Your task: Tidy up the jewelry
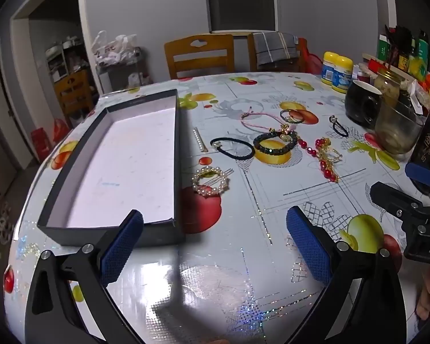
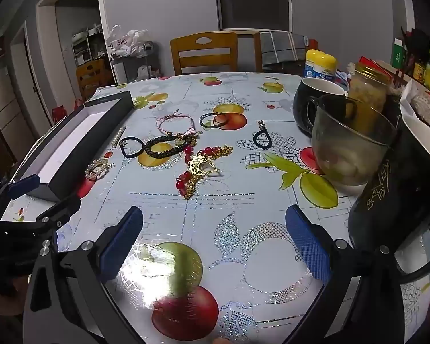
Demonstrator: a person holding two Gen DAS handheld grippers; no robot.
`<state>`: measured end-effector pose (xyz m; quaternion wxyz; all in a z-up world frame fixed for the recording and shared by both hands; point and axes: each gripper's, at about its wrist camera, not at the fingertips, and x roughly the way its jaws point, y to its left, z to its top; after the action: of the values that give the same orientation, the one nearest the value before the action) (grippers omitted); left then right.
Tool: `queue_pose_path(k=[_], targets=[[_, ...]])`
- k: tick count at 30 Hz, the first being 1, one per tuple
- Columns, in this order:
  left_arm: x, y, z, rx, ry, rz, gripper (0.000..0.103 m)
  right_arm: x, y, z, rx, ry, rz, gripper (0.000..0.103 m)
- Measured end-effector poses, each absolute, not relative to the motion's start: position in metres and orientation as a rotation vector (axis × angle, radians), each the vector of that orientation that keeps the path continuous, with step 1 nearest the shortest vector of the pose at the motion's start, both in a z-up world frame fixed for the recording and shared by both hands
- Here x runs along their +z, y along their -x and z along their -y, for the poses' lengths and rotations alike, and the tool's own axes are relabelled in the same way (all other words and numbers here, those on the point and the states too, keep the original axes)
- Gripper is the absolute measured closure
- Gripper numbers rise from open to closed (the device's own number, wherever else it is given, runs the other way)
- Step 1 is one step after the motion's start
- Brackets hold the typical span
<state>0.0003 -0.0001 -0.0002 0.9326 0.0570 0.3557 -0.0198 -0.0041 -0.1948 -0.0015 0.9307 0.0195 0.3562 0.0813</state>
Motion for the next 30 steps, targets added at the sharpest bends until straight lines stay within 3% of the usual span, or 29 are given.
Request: queue_pose_path(k=[30], targets=[[0.005, 0.003, -0.006, -0.012, -0.095, -0.692, 0.002, 0.000, 0.005, 0.195, 0.155, -0.035, -0.720, 0.005]])
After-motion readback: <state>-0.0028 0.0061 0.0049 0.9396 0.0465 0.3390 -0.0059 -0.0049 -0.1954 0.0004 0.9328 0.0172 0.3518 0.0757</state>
